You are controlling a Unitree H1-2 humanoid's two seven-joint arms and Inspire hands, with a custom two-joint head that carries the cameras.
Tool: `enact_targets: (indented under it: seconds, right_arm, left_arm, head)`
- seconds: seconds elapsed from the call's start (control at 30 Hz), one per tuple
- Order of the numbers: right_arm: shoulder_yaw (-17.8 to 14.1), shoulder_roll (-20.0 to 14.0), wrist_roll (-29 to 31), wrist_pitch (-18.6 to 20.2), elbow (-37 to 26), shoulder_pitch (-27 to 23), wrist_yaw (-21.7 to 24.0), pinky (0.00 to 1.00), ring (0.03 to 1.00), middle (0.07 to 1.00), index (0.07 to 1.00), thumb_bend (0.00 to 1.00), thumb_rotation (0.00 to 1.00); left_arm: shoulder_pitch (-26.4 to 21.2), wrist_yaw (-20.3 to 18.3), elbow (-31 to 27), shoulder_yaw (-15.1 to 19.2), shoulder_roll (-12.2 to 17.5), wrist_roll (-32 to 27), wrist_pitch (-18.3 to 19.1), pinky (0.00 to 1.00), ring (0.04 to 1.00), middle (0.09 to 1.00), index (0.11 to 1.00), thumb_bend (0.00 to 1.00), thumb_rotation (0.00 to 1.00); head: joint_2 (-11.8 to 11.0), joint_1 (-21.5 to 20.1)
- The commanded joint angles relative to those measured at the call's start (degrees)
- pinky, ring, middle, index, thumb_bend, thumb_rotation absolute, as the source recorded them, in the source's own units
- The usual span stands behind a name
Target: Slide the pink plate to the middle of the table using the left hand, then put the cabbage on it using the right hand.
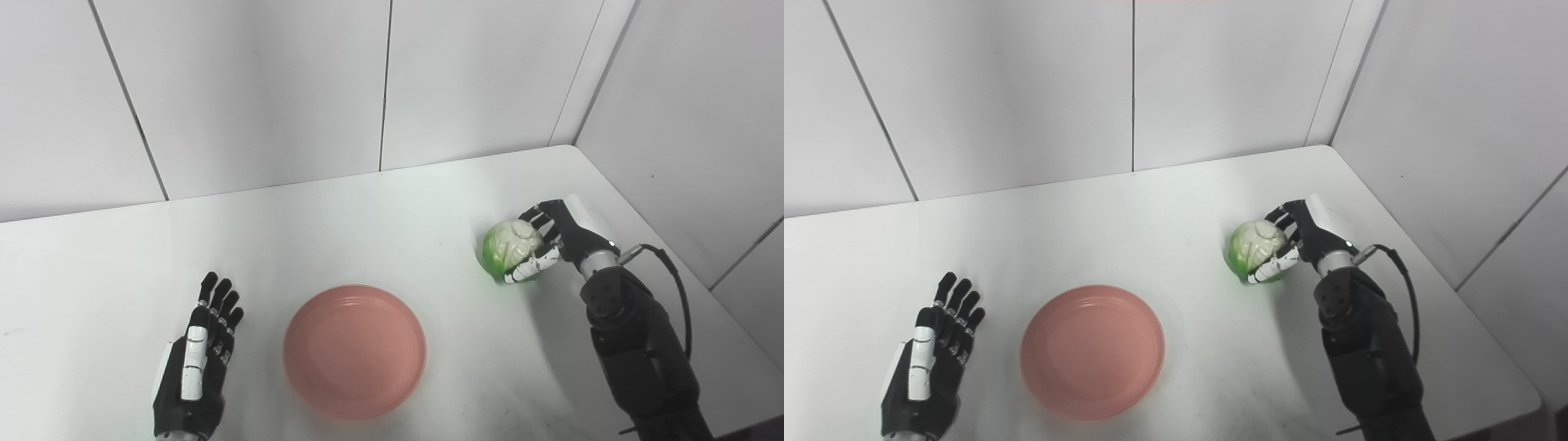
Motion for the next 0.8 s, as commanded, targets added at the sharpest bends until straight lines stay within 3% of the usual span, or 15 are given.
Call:
enact_targets:
  seconds: [0.0, 0.03, 0.13, 0.3, 0.47, 0.57, 0.63, 0.77]
  right_arm:
    - [-1.09, -0.59, 1.85, -3.01, -1.4, -1.31, -4.4, 0.34, 0.435, 0.476, 0.496, 0.53, 0.0]
    - [-1.61, -0.51, 3.82, -5.06, -1.37, -1.09, -5.8, 0.35, 0.437, 0.477, 0.496, 0.53, 0.0]
    - [-2.97, -1.03, 10.96, -14.57, -0.05, -0.23, -8.97, 0.36, 0.422, 0.466, 0.515, 0.52, 0.0]
    - [-1.83, -2.13, 16.7, -28.6, 3.53, 0.36, -12.05, 0.39, 0.413, 0.476, 0.54, 0.51, 0.0]
    - [-0.09, -1.51, 20.68, -32.58, 4.03, 0.41, -11.16, 0.39, 0.417, 0.492, 0.522, 0.52, 0.0]
    - [2.45, -1.15, 20.61, -34.83, 3.4, 0.62, -10.77, 0.41, 0.422, 0.496, 0.519, 0.52, 0.0]
    - [4.27, -0.02, 21.02, -34.48, 1.69, 1.01, -10.18, 0.4, 0.423, 0.496, 0.519, 0.52, 0.0]
    - [7.25, 2.91, 21.27, -34.54, -0.89, 1.94, -10.23, 0.4, 0.421, 0.496, 0.523, 0.52, 0.0]
  left_arm:
    - [0.26, 0.43, -1.6, -0.4, -0.79, 0.47, 0.26, 1.0, 1.0, 1.0, 1.0, 0.71, 0.87]
    - [0.32, 0.69, -1.96, -0.72, -1.05, 0.77, 0.6, 1.0, 1.0, 1.0, 1.0, 0.71, 0.87]
    - [0.66, 1.76, -3.33, -2.01, -2.01, 2.42, 1.71, 1.0, 1.0, 1.0, 1.0, 0.7, 0.89]
    - [0.86, 3.82, -5.12, -3.25, -4.43, 3.98, 3.63, 1.0, 1.0, 1.0, 1.0, 0.67, 0.89]
    - [-0.07, 5.06, -5.44, -3.52, -6.12, 4.6, 4.76, 1.0, 1.0, 1.0, 1.0, 0.68, 0.91]
    - [-0.92, 6.88, -5.66, -3.55, -7.68, 5.7, 5.87, 1.0, 1.0, 1.0, 1.0, 0.69, 0.92]
    - [-1.34, 8.11, -5.09, -3.74, -8.61, 6.75, 5.55, 1.0, 1.0, 1.0, 1.0, 0.7, 0.89]
    - [-1.74, 9.89, -4.4, -4.49, -9.35, 8.62, 5.35, 1.0, 1.0, 1.0, 1.0, 0.72, 0.87]
  head:
    - [-0.04, 0.08]
    - [0.47, 3.59]
    - [1.24, 8.69]
    - [2.07, 13.92]
    - [2.87, 18.34]
    - [3.36, 24.75]
    - [3.62, 27.32]
    - [3.59, 28.64]
